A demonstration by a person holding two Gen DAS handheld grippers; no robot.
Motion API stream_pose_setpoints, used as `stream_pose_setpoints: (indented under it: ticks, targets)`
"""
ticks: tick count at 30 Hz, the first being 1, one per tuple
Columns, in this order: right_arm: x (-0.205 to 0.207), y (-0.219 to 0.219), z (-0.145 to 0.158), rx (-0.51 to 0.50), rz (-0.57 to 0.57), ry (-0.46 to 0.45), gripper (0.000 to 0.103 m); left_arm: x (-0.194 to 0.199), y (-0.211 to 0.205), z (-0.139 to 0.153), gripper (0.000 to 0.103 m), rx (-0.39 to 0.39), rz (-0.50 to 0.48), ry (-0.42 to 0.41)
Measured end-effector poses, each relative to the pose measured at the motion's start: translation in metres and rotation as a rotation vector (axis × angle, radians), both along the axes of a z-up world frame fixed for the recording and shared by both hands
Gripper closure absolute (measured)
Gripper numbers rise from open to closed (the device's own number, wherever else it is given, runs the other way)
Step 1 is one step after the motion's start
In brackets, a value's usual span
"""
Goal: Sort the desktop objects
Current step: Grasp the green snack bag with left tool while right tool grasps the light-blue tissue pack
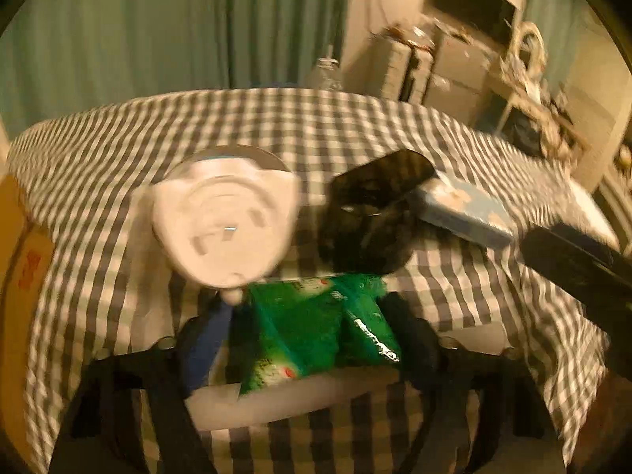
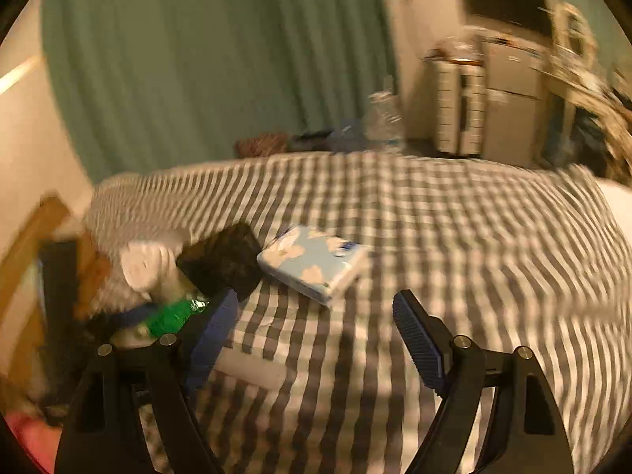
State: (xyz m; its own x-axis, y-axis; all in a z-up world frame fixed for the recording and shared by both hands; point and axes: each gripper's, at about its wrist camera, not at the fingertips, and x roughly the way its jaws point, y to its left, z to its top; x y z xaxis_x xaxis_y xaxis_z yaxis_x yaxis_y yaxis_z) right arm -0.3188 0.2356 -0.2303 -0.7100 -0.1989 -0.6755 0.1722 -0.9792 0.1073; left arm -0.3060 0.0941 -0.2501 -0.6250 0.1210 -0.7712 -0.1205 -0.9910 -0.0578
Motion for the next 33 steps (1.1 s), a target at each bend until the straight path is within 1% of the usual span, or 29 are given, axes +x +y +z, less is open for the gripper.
stream_pose_setpoints:
  ticks: [1, 2, 4, 6, 7, 8, 9, 10, 11, 13, 16, 19, 22, 25, 27, 30, 33]
  targets:
    - [-0.010, -0.003, -0.002, 0.044, 0.022, -0.004, 0.022, 0.000, 0.004, 0.000, 0.037, -0.020, -0.013, 0.006]
    - [-0.010, -0.003, -0.002, 0.044, 0.022, -0.004, 0.022, 0.001, 0.005, -0.001, 0.038, -0.022, -0.018, 0.014]
    - [-0.026, -0.006, -0.005, 0.083, 0.055, -0.012, 0.022, -0.004, 0.006, -0.002, 0.042, 0.009, -0.009, 0.010]
    - [-0.043, -0.008, -0.009, 0.082, 0.104, -0.049, 0.022, -0.008, 0.003, 0.001, 0.049, 0.039, 0.004, 0.006]
    - [-0.058, -0.011, -0.018, 0.112, 0.145, -0.096, 0.022, -0.008, 0.001, 0.001, 0.050, 0.052, 0.008, 0.006]
    - [-0.058, -0.011, -0.018, 0.112, 0.145, -0.096, 0.022, -0.009, 0.000, 0.000, 0.050, 0.065, 0.008, 0.003]
    - [-0.062, -0.012, -0.022, 0.116, 0.161, -0.115, 0.022, -0.010, -0.005, 0.002, 0.050, 0.070, 0.009, 0.006]
    - [-0.066, -0.014, -0.025, 0.107, 0.172, -0.130, 0.030, -0.010, -0.005, 0.002, 0.051, 0.072, 0.008, 0.009]
    - [-0.065, -0.013, -0.025, 0.103, 0.167, -0.131, 0.033, -0.008, -0.007, 0.002, 0.051, 0.071, 0.007, 0.009]
    - [-0.060, -0.013, -0.024, 0.108, 0.132, -0.116, 0.047, -0.006, -0.009, 0.001, 0.052, 0.083, 0.008, 0.005]
    - [-0.033, -0.010, -0.017, 0.099, 0.059, -0.077, 0.048, -0.002, -0.021, 0.005, 0.054, 0.127, 0.009, -0.008]
    - [-0.008, -0.006, -0.013, 0.106, 0.007, -0.072, 0.048, 0.009, -0.031, 0.011, 0.054, 0.164, 0.010, -0.025]
    - [0.030, -0.003, -0.004, 0.089, -0.031, -0.074, 0.048, 0.022, -0.036, 0.021, 0.055, 0.164, -0.009, -0.041]
    - [0.052, -0.001, 0.002, 0.070, -0.048, -0.114, 0.048, 0.041, -0.041, 0.040, 0.055, 0.177, -0.036, -0.047]
    - [0.064, -0.002, 0.008, 0.064, -0.062, -0.122, 0.048, 0.056, -0.043, 0.054, 0.055, 0.167, -0.053, -0.054]
    - [0.084, -0.007, 0.021, 0.017, -0.062, -0.126, 0.048, 0.079, -0.048, 0.076, 0.055, 0.173, -0.076, -0.066]
    - [0.106, -0.023, 0.041, -0.017, -0.047, -0.111, 0.048, 0.101, -0.052, 0.105, 0.055, 0.144, -0.104, -0.034]
